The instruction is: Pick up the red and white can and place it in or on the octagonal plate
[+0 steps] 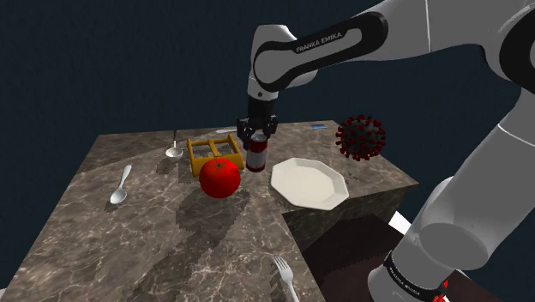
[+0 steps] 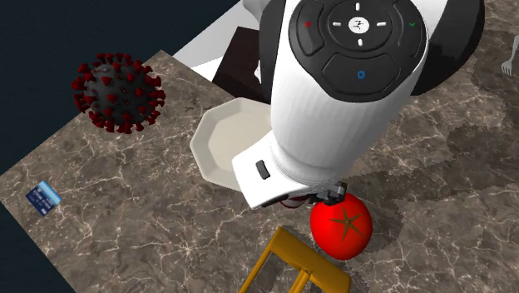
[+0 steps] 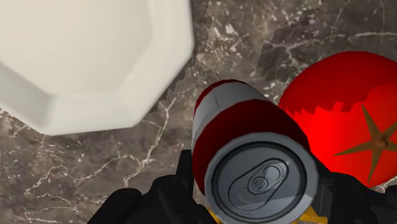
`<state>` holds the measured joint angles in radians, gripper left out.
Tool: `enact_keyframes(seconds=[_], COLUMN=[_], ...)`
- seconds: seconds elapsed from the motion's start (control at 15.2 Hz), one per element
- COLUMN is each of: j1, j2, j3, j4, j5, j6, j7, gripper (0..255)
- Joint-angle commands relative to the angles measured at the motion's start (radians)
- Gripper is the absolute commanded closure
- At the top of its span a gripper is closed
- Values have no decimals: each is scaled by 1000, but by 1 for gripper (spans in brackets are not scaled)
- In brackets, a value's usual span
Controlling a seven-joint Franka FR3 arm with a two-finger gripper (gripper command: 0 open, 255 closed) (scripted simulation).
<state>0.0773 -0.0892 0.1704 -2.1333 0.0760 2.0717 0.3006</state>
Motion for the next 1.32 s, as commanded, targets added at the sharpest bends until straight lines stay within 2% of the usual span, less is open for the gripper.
enact_keyframes(seconds=[0.0, 0.2, 0.66, 1.19, 1.25], j1=[0, 0, -48, -115, -115], j2=[-13, -21, -234, -455, -453], j3=[-1, -1, -83, -203, -203], j4=[14, 34, -158, -312, -324], j5=[1, 2, 14, -33, -33], j6=[-26, -54, -84, -160, -146], j7=[0, 1, -135, -292, -292], gripper=[255, 255, 255, 255, 255])
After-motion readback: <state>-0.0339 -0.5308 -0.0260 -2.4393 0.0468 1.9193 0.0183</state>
